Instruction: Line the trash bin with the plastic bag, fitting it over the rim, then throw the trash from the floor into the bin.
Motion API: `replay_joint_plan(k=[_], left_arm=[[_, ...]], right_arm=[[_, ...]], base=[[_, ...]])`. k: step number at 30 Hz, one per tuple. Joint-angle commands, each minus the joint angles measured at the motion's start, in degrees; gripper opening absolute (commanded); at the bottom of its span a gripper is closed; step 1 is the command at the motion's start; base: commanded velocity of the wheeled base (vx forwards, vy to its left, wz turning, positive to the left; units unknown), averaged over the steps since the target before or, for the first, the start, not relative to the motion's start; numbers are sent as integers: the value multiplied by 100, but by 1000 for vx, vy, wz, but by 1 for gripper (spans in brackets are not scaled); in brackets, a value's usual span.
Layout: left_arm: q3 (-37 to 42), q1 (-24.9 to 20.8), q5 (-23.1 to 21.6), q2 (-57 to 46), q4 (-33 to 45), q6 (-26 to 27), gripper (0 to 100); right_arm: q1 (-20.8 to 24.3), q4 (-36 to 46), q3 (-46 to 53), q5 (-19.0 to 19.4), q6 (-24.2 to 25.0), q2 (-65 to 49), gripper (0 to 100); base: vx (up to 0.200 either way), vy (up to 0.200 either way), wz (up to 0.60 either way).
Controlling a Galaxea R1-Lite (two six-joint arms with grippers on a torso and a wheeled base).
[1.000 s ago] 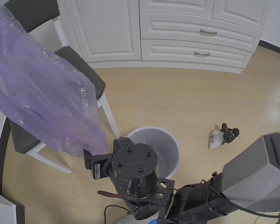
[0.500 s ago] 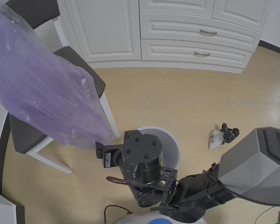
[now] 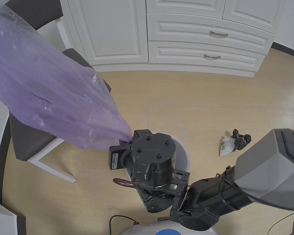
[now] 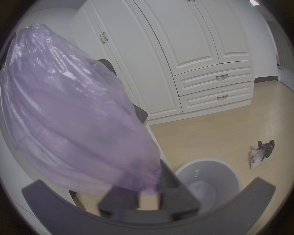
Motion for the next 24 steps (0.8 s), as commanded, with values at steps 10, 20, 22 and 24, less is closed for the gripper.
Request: replay_joint_plan(k=[10, 20, 22, 24], left_arm=[[787, 44, 317, -115, 64, -1, 0], [1807, -53, 379, -54, 47, -19, 0], [2027, -220, 387, -19, -6, -106, 0], [2220, -475, 396, 43, -67, -440, 0]], right_arm=[[-380, 118, 1493, 61, -51, -1915, 0], [-1136, 162, 2829, 97, 28, -3356, 0], [-1180, 162, 2987, 114, 177, -3515, 0], [-1198, 162, 3101, 114, 371, -3646, 0]], base=[[0, 0, 0], [0, 0, 0], [0, 0, 0], [0, 0, 0]])
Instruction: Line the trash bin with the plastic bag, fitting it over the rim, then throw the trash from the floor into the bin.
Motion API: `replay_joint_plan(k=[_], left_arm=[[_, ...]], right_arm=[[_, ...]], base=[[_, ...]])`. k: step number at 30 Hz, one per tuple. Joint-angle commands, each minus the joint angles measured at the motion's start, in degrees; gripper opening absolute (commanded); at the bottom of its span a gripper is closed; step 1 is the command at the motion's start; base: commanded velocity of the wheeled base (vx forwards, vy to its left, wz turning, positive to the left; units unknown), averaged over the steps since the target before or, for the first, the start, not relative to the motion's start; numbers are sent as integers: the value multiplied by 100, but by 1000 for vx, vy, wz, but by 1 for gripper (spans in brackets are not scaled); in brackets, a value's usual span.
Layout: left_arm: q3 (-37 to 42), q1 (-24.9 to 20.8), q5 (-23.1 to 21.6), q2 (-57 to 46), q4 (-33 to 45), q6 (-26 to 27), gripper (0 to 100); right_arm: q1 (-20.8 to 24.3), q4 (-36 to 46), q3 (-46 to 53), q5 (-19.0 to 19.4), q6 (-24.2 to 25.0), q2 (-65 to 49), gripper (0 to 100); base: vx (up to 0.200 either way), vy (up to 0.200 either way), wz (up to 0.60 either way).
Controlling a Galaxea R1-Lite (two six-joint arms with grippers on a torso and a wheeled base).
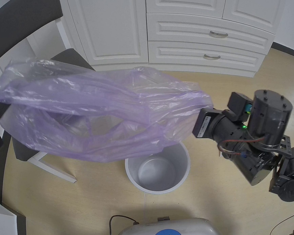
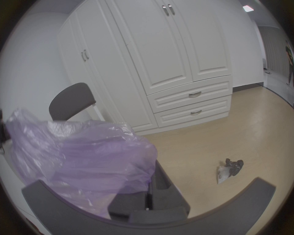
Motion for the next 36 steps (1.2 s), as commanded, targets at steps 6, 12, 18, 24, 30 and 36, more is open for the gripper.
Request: replay_joint_plan(k=[6, 12, 18, 24, 30, 36], left_arm=[[893, -557, 110, 238, -257, -965, 0], [1473, -1049, 506, 431, -547, -2082, 0], [1913, -1093, 506, 862, -951, -2222, 0], [2247, -1093, 488, 1275, -1382, -2178, 0], [2361, -1093, 479, 1530, -1663, -2161, 0], [2581, -1032, 497, 1354, -1663, -2152, 0]], right_arm=[[-232, -2, 501, 61, 309, -810, 0], [-267, 24, 861, 228, 283, -1118, 0], [-285, 666, 993, 228, 124, -1549, 0], [-285, 1650, 1011, 298, 116, -2050, 0], [-285, 2494, 1187, 614, 107, -2340, 0], [-285, 2564, 1406, 808, -122, -2234, 0]], base=[[0, 0, 0], [0, 0, 0], [0, 0, 0], [0, 0, 0], [0, 0, 0], [0, 0, 0]])
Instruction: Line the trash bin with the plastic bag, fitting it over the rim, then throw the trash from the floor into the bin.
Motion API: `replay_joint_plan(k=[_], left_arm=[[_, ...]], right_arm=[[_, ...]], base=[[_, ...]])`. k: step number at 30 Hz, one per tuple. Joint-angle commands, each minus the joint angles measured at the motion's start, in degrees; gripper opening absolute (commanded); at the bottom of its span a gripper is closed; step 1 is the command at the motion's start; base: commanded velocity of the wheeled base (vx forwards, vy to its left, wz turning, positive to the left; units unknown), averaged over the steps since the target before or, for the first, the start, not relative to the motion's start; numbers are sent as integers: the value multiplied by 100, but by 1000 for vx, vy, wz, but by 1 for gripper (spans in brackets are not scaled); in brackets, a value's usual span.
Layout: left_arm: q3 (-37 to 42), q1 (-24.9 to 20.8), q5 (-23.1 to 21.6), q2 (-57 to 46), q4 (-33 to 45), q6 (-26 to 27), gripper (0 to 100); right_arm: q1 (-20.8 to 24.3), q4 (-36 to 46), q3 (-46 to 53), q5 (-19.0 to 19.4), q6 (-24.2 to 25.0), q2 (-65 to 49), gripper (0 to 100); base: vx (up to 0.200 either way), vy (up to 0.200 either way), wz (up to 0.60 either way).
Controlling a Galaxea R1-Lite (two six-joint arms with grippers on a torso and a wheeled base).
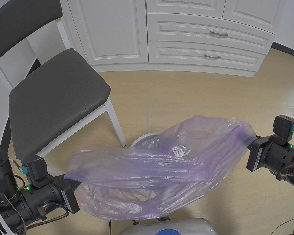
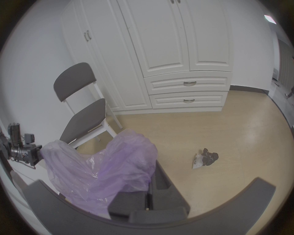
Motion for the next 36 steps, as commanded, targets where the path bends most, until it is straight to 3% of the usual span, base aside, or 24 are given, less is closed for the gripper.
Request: replay_joint_plan(k=[1, 7, 14, 25, 36], left_arm=[[141, 32, 13, -7, -7, 7, 0], [159, 331, -5, -192, 10, 60, 0], [256, 885, -31, -227, 107, 675, 0], [264, 920, -22, -174, 116, 684, 0], [308, 903, -31, -157, 107, 684, 0]], right_arm=[[-1, 13, 125, 30, -45, -35, 0], [-27, 30, 424, 12, -379, -44, 0], [-238, 21, 811, -5, -985, -70, 0], [-370, 21, 1030, -40, -1346, -141, 0], [-203, -84, 934, 74, -1196, 106, 0]], base=[[0, 0, 0], [0, 0, 0], [0, 0, 0], [0, 0, 0], [0, 0, 0]])
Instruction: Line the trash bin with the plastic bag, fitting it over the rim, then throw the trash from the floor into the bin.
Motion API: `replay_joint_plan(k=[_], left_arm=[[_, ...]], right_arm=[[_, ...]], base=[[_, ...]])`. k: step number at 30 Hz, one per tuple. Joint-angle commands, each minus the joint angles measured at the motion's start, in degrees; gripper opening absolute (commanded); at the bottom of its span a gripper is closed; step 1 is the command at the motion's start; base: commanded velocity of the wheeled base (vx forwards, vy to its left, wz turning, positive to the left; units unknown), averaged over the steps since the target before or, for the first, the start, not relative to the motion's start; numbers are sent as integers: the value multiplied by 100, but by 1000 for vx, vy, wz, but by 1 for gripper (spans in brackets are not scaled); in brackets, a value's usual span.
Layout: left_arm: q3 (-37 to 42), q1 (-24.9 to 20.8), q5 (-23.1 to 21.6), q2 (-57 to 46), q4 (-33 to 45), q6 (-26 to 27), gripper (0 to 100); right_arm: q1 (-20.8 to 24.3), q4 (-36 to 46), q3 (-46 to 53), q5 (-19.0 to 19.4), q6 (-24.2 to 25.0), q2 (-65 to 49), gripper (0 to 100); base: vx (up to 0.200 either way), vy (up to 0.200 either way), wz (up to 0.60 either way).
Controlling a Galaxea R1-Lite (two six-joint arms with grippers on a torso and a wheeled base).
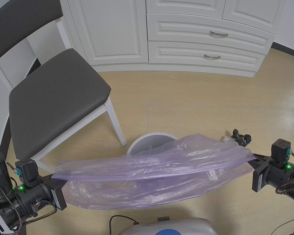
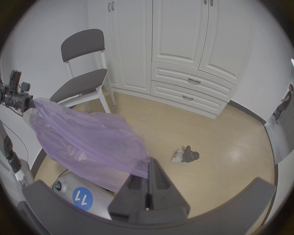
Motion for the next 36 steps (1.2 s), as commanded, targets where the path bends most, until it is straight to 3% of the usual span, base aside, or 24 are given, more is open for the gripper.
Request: replay_joint_plan(k=[1, 5, 9, 23, 27, 31, 36], left_arm=[[40, -27, -1, -32, -8, -1, 0], [49, -44, -1, -128, -8, -1, 0], [58, -44, -1, -164, -17, 8, 0], [58, -71, -176, -76, -96, -10, 0], [23, -97, -440, -32, -140, -28, 0], [-12, -369, -502, 21, -157, -98, 0], [-56, -1160, -502, 74, -658, -432, 0]], right_arm=[[270, -84, -67, 112, 270, 335, 0], [718, -805, -182, 551, 1219, 959, 0], [683, -1376, -138, 1254, 1509, 1258, 0], [639, -1438, -155, 1333, 1650, 1451, 0], [499, -1438, -164, 1325, 1615, 1416, 0], [420, -1429, -138, 1325, 1544, 1275, 0], [420, -1069, 56, 1360, 1070, 695, 0]], base=[[0, 0, 0], [0, 0, 0], [0, 0, 0], [0, 0, 0], [0, 0, 0], [0, 0, 0], [0, 0, 0]])
